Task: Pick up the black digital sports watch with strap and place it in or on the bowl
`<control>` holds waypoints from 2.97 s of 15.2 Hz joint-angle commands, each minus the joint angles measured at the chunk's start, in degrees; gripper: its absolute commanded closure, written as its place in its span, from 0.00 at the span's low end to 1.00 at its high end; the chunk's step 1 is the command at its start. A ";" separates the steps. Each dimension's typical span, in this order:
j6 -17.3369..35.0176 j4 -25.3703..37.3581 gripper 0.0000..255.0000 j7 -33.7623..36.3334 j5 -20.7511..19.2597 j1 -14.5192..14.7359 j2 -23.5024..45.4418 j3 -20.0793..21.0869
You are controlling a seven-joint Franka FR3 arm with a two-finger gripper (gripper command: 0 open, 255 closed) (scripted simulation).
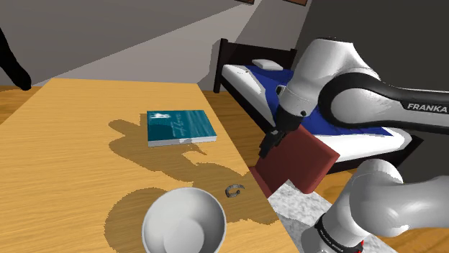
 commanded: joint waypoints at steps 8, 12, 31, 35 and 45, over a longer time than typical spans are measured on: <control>23.39 -9.14 0.00 11.06 8.43 5.18 8.09 14.81; 31.23 -10.01 0.00 14.09 9.76 4.97 13.61 19.46; 39.69 -11.24 1.00 14.44 9.80 2.88 20.77 22.03; 39.69 -11.25 1.00 14.44 9.81 2.89 20.75 22.02; 29.20 -7.88 1.00 13.33 8.75 3.77 13.53 18.55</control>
